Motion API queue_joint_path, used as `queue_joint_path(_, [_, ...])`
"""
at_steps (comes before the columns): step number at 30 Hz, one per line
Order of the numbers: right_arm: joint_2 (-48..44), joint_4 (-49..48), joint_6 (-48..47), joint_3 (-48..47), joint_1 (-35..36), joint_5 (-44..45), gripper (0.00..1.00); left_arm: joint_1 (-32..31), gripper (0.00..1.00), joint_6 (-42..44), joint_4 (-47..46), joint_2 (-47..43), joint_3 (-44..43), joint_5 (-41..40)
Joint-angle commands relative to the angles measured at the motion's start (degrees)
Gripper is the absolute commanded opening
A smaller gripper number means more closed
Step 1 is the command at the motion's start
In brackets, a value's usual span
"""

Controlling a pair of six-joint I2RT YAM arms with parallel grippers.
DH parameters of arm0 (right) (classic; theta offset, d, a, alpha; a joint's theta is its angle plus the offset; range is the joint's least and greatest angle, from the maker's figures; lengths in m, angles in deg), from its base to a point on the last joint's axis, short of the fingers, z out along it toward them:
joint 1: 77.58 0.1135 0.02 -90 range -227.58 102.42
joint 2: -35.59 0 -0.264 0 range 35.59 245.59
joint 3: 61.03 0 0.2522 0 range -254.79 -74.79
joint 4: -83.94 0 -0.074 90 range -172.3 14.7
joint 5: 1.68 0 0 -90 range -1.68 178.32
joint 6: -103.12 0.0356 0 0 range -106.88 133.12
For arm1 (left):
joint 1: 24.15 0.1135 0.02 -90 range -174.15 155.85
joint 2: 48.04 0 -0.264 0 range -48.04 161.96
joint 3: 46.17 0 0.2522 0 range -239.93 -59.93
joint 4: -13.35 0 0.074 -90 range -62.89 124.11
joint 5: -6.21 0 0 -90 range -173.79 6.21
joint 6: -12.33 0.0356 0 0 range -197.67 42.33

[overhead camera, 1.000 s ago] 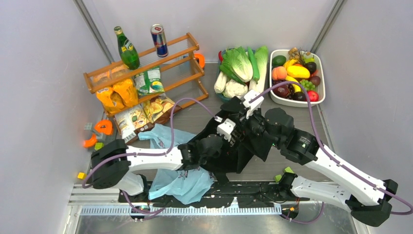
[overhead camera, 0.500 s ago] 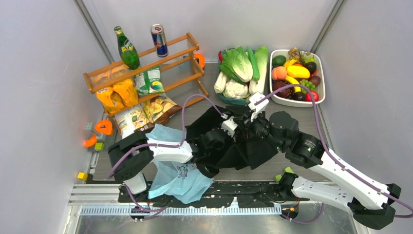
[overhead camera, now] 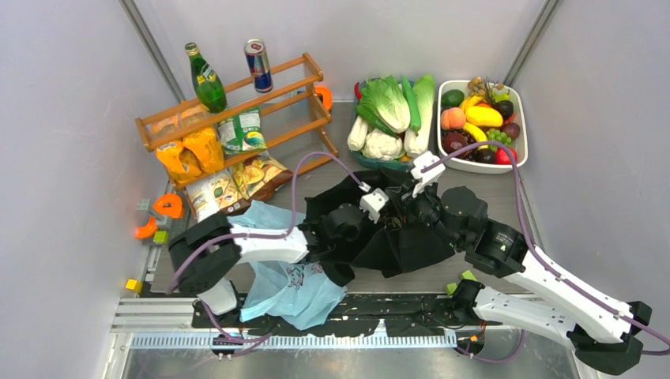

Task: Untie the knot of the grocery bags and take out the mixed food
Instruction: Pick up the fake candies from the takeout bag.

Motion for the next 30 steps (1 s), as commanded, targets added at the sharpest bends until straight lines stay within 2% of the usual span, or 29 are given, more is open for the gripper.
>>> queue_joint_path(1, [-2.9, -5.9, 1.9, 1.8, -0.4, 11.6, 0.05, -0.1, 0.00, -0.7, -1.3, -12.9, 2.0, 4.0])
queue_joint_path(6, [-5.7, -5.8, 3.2, 4.5, -3.0, 16.6, 0.05, -0.2, 0.00, 0.2, 1.1, -23.9, 2.9, 3.8])
queue_joint_path(11, [-7.8, -5.8, 4.0, 6.7, -5.1, 17.0, 0.05, -0.2, 0.00, 1.5, 3.2, -33.0, 4.8, 5.2])
queue_joint_path(17, [-8.8, -6.0, 4.2, 8.3, -6.1, 16.8, 0.05, -0.2, 0.00, 1.8, 5.3, -40.9, 5.1, 2.7])
queue_joint_path(24, [-10.9, -6.7, 4.1, 9.9, -6.3, 18.5, 0.05, -0.1, 0.00, 3.7, 11.2, -47.9, 0.8, -2.5])
queue_joint_path(30, [-12.3, -6.7, 4.4, 10.8, -6.3, 19.0, 0.05, 0.7, 0.00, 6.6, 22.2, -53.2, -7.3, -5.0])
